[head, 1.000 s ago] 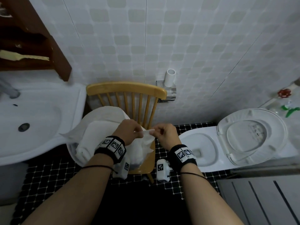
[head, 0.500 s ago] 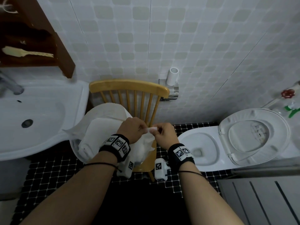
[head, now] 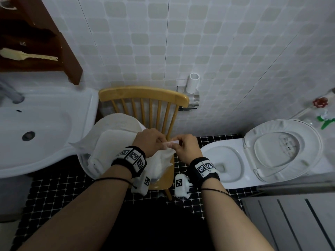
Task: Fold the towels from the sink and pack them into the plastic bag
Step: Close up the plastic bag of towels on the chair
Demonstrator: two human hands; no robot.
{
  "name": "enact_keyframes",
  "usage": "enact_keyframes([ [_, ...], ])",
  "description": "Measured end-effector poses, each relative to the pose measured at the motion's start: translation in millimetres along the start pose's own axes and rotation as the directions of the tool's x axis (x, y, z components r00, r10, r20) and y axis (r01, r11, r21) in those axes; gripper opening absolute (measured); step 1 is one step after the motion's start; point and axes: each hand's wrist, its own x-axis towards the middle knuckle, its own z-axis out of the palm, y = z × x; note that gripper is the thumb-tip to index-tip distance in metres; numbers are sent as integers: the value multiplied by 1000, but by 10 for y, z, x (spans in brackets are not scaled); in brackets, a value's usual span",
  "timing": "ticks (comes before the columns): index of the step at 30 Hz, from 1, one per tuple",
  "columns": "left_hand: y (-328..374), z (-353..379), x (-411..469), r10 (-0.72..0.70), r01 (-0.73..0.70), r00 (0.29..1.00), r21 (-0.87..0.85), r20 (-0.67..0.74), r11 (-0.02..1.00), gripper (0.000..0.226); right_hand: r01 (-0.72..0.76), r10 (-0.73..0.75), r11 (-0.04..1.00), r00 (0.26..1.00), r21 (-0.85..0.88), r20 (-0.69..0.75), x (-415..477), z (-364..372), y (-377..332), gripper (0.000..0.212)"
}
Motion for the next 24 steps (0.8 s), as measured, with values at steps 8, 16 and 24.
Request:
enact_keyframes([
  [8, 18, -161, 23, -267, 313, 915, 113, -302, 943, 63, -37, 37, 999, 999, -34, -12, 20, -3, 74, 13],
  [16, 27, -204, 77, -317, 284, 943, 256, 101, 924, 51, 26, -25, 998, 999, -53, 20, 81, 107, 89, 7],
  [24, -48, -126, 43, -172, 156, 972, 104, 160, 982, 42, -1, 4, 998, 999, -60, 52, 105, 48, 44, 12],
])
